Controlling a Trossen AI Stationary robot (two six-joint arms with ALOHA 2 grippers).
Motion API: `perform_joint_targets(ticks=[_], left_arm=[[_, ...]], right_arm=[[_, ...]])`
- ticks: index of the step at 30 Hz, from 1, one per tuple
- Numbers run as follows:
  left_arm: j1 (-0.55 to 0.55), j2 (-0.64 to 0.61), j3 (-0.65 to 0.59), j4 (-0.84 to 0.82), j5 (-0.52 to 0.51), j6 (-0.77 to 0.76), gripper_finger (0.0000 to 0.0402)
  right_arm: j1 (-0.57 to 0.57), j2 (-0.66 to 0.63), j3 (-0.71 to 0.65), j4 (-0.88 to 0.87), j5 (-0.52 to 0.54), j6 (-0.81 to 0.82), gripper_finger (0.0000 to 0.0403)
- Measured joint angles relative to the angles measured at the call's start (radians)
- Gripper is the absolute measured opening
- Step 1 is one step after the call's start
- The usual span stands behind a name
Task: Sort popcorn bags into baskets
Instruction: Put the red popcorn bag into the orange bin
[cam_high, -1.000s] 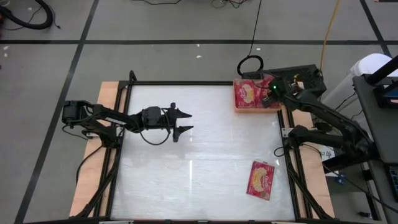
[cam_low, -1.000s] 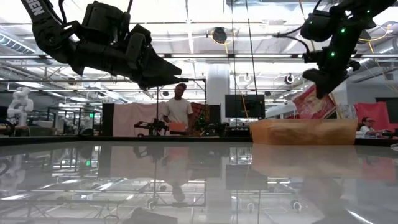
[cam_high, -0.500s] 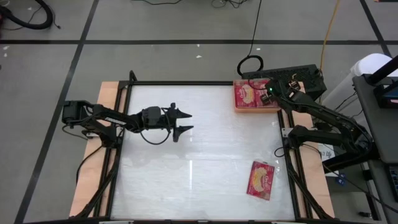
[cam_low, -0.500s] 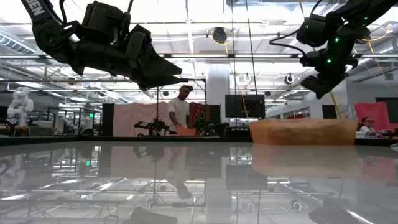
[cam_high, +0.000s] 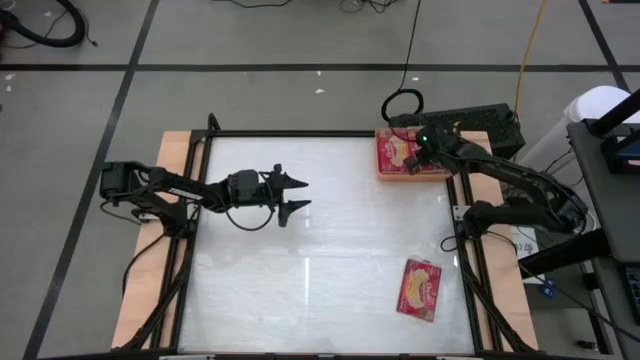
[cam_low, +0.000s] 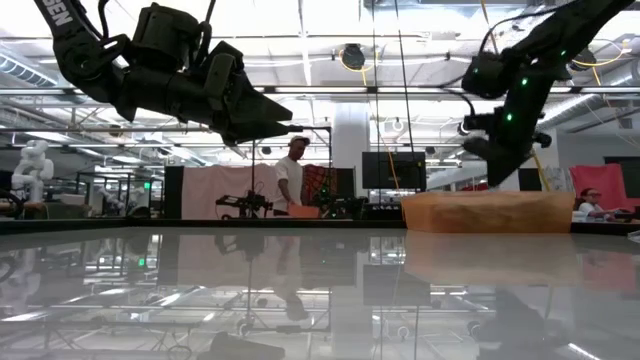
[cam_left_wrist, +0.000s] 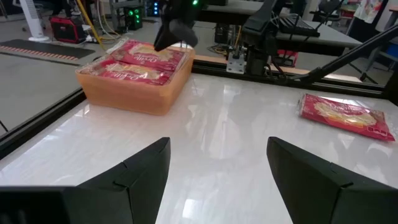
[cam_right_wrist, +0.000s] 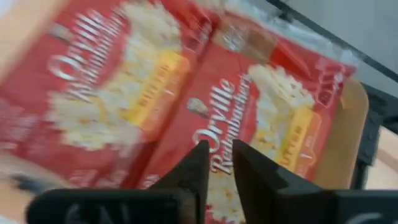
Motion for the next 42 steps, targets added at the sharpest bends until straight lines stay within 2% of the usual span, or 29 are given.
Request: perform_joint_targets(ticks=[8, 18, 21, 26, 33, 38, 42], left_arm=[[0.0, 0.0, 0.0, -0.001, 0.0, -0.004, 0.0271], [0.0, 0.0, 0.0, 0.0, 0.0, -0.022, 0.0271], [0.0, 0.0, 0.0, -0.001, 0.0, -0.028, 0.0271], [0.0, 0.0, 0.0, -0.001, 0.0, -0.031, 0.0271], [-0.006, 0.0, 0.0, 0.001, -0.001, -0.082, 0.0271], [-0.053, 0.0, 0.0, 0.028, -0.015, -0.108, 0.0271], [-0.131, 0.001, 0.0, 0.052, -0.087, -0.104, 0.0271]], right_arm=[[-0.03, 0.124, 0.0, -0.008, 0.124, -0.025, 0.0014], [-0.017, 0.176, 0.0, 0.018, 0.234, -0.026, 0.0], [0.0, 0.161, 0.0, 0.019, 0.257, -0.015, 0.0], [0.102, 0.031, 0.0, -0.001, 0.253, -0.012, 0.0], [0.327, -0.19, 0.0, -0.138, 0.02, 0.1, 0.0], [0.537, -0.284, -0.008, -0.133, -0.255, 0.153, 0.0], [0.712, -0.298, -0.018, -0.115, -0.294, 0.249, 0.0]])
